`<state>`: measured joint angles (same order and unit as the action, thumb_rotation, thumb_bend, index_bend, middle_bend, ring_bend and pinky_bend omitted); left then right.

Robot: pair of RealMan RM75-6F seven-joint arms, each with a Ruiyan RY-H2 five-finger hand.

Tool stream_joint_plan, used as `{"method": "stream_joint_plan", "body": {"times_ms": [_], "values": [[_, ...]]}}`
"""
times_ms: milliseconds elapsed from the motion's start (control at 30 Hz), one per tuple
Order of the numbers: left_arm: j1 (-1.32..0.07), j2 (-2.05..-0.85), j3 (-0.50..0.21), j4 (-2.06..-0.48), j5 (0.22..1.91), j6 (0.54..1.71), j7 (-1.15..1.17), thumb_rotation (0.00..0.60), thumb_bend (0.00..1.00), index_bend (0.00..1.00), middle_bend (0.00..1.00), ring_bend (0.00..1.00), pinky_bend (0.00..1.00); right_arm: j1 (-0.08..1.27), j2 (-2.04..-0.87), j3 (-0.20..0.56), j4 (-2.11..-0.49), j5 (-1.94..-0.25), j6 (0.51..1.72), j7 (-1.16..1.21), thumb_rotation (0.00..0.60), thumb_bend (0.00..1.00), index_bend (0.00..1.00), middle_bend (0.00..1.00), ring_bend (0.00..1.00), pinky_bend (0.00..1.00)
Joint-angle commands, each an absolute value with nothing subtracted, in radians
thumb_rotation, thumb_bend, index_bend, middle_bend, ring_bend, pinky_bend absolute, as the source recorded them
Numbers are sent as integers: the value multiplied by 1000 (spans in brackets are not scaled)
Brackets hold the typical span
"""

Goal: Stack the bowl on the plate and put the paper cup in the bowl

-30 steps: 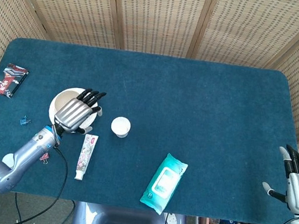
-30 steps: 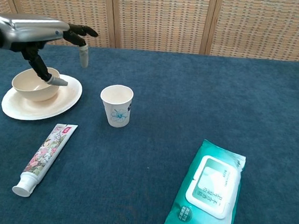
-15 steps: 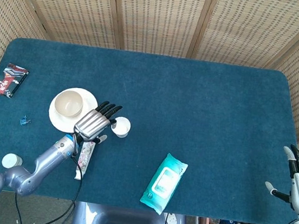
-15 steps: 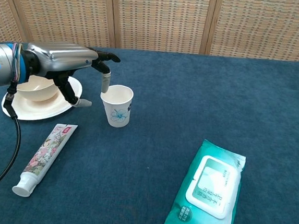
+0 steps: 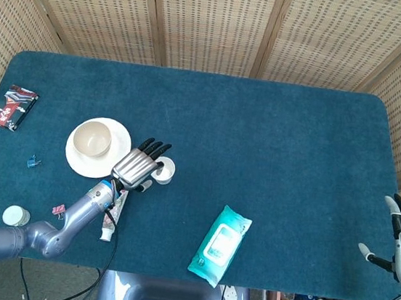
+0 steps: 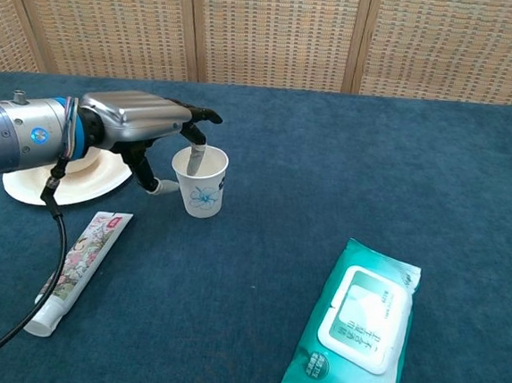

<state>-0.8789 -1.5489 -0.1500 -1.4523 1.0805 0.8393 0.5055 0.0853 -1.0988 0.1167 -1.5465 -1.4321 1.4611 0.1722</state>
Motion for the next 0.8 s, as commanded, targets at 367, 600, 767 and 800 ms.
{"method": "stream_joint_plan", "body": {"times_ms": [367,600,767,800], "values": [[-896,-1636,-131,-1343,1047,853,545,600,429,653,58,0,24,82,-1094,118,-1540,-1437,1466,201,600,146,2,0,0,0],[-877,-1582,-154,-1385,1076,898,496,600,429,681,60,0,27,84,-1095,116,-1541,-1440,1463,195,600,146,3,0,0,0],[-863,-1488,-179,-1455,1091,931,474,600,430,707,61,0,27,83,-1095,115,-1545,-1444,1467,190,600,146,3,0,0,0],[-861,-1471,-183,-1466,1091,935,473,600,430,707,61,0,27,83,-1095,115,-1546,-1446,1468,190,600,146,2,0,0,0]]}}
